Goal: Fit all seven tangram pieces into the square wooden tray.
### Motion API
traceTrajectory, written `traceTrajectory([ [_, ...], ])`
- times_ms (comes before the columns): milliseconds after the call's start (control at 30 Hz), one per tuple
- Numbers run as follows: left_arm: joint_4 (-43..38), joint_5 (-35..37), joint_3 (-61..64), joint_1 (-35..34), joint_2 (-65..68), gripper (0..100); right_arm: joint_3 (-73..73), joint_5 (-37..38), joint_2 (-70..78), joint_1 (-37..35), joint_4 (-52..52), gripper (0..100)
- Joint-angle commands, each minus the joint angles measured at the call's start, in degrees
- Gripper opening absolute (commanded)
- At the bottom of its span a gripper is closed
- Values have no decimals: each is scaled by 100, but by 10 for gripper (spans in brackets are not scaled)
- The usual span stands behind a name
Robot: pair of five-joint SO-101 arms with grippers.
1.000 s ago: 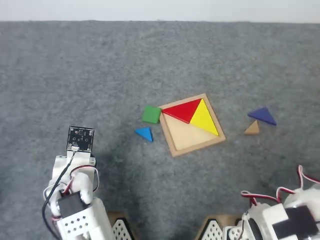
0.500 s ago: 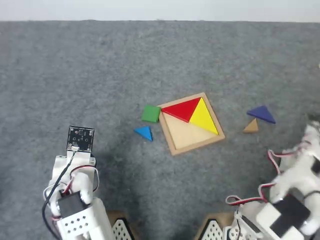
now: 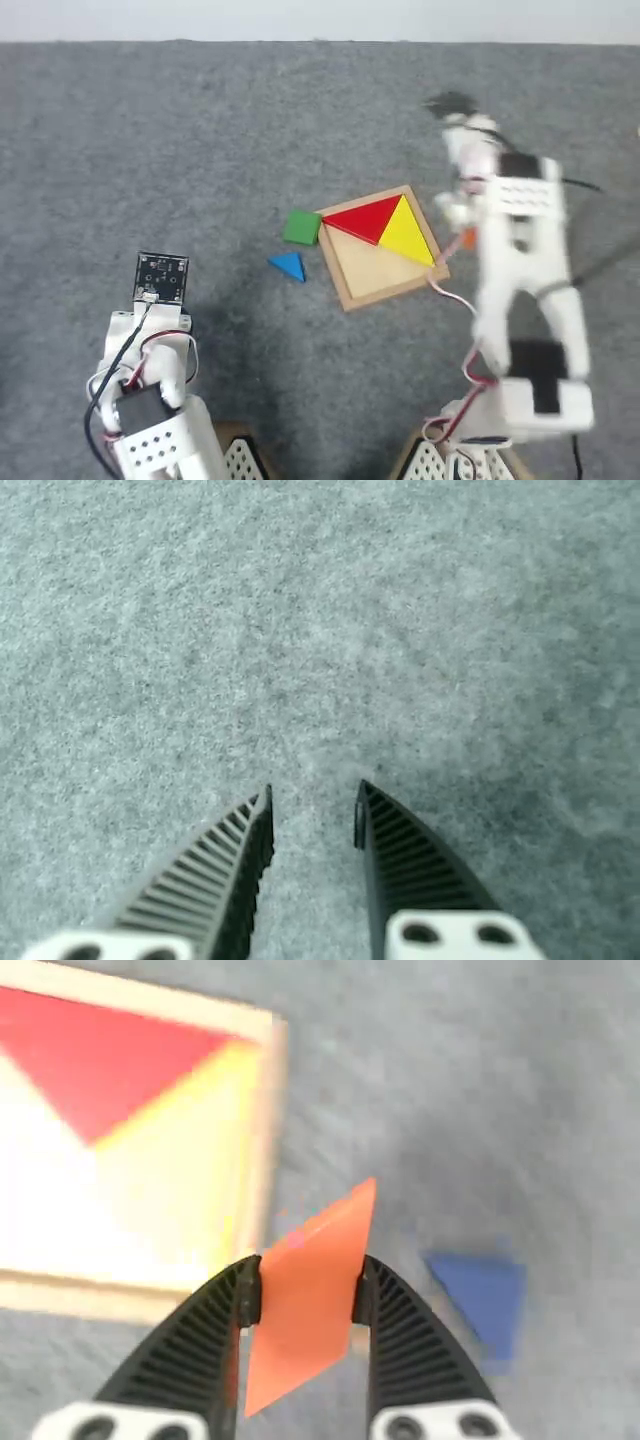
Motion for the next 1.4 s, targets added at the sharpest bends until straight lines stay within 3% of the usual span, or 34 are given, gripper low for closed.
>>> traceTrajectory([
  [0,-132,-44,-40,-9,-26,133,-668,70,409,-857,57,7],
  [167,-132,-44,-40,-9,-26,133,-712,26,831,-1675,-92,7],
  [367,-132,-53,-40,-9,-26,133,-668,-237,1077,-2176,-233,7],
  [800,-132,-53,-40,-9,-26,133,-703,-202,1710,-2431,-444,7],
  [1367,-132,-53,-40,-9,-26,133,-923,580,1763,-2677,-435,7],
])
